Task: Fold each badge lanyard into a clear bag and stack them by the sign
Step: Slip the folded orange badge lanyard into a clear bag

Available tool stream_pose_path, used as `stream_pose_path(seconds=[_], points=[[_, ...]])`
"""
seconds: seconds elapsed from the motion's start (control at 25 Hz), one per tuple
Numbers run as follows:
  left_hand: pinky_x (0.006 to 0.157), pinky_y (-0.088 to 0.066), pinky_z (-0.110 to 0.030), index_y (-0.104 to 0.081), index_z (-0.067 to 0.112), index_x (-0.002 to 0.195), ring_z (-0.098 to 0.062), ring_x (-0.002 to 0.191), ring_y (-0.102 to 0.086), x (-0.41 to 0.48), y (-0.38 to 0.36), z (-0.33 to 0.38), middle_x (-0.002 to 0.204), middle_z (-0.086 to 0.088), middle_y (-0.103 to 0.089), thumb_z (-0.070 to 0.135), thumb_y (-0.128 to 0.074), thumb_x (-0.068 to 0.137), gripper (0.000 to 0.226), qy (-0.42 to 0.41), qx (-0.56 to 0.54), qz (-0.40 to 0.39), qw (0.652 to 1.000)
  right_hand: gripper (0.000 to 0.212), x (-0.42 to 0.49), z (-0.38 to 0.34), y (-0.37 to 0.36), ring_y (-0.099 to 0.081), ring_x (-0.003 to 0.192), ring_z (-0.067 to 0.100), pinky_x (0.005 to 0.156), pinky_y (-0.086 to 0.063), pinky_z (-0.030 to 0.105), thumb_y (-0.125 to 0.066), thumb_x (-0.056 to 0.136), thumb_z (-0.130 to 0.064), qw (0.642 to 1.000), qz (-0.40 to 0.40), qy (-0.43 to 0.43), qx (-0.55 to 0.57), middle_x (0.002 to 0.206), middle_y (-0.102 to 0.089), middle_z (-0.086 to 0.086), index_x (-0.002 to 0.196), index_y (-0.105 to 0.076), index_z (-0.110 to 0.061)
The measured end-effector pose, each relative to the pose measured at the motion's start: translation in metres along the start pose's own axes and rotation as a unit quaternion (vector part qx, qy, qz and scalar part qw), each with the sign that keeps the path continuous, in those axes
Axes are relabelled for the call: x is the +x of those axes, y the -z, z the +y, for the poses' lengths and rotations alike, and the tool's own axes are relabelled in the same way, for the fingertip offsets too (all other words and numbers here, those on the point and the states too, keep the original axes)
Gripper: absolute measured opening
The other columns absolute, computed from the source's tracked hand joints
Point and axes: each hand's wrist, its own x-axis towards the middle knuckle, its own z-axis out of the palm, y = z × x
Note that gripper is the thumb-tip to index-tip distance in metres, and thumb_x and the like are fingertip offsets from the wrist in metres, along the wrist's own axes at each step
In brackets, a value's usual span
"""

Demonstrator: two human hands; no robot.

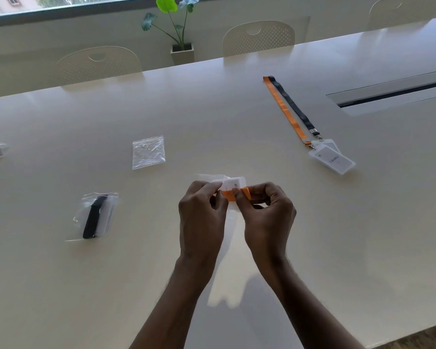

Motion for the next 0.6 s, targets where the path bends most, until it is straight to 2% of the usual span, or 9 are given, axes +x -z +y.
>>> stream_pose_path(seconds=[0.12, 0.32, 0.4, 0.48, 0.6], points=[[0.078, -0.061, -0.02, -0.08, 0.01, 0.114, -0.007, 0.083, -0.071, -0.003, 0.0, 0.006, 0.103, 0.001, -0.076, 0.014, -0.077, 0.093, 0.021, 0.007, -0.016, 0.005, 1.0, 0.021, -0.002, 0.003, -0.004, -0.071, 0.072, 0.007, 0.062, -0.049, 0.008, -0.088, 0.082, -0.03, 1.0, -0.01, -0.019, 0.016, 0.077, -0.073, -0.007, 0.082, -0.072, -0.017], [0.081, -0.052, -0.003, -0.081, 0.01, 0.113, -0.006, 0.088, -0.072, -0.005, 0.003, 0.016, 0.107, 0.002, -0.077, 0.012, -0.078, 0.092, 0.021, 0.021, -0.038, 0.013, 0.999, 0.03, -0.003, 0.011, -0.009, -0.061, 0.065, 0.007, 0.055, -0.051, 0.019, -0.089, 0.082, -0.033, 0.999, -0.009, -0.015, -0.029, 0.077, -0.067, -0.014, 0.089, -0.063, -0.02], [0.083, -0.053, -0.004, -0.08, 0.009, 0.113, -0.007, 0.089, -0.073, -0.005, 0.003, 0.017, 0.108, 0.002, -0.077, 0.01, -0.078, 0.091, 0.022, 0.03, -0.04, 0.012, 0.999, 0.027, -0.002, 0.014, -0.01, -0.054, 0.058, 0.007, 0.054, -0.049, 0.025, -0.087, 0.084, -0.033, 0.998, -0.024, 0.001, -0.056, 0.076, -0.066, -0.014, 0.086, -0.063, -0.022], [0.083, -0.056, -0.009, -0.081, 0.01, 0.113, -0.006, 0.089, -0.074, -0.006, 0.003, 0.016, 0.107, 0.003, -0.077, 0.01, -0.078, 0.091, 0.022, 0.041, -0.045, 0.012, 0.998, 0.02, -0.001, 0.017, -0.008, -0.056, 0.056, 0.005, 0.055, -0.053, 0.032, -0.084, 0.086, -0.035, 0.994, -0.049, 0.021, -0.092, 0.081, -0.07, -0.015, 0.087, -0.066, -0.024], [0.078, -0.06, -0.013, -0.081, 0.013, 0.11, -0.002, 0.081, -0.073, -0.005, 0.005, 0.014, 0.101, 0.009, -0.075, 0.014, -0.079, 0.092, 0.019, 0.075, -0.063, 0.021, 0.995, 0.013, -0.001, 0.018, -0.005, -0.064, 0.072, 0.009, 0.064, -0.057, 0.035, -0.079, 0.09, -0.037, 0.985, -0.071, 0.065, -0.142, 0.093, -0.073, -0.014, 0.092, -0.071, -0.026]])
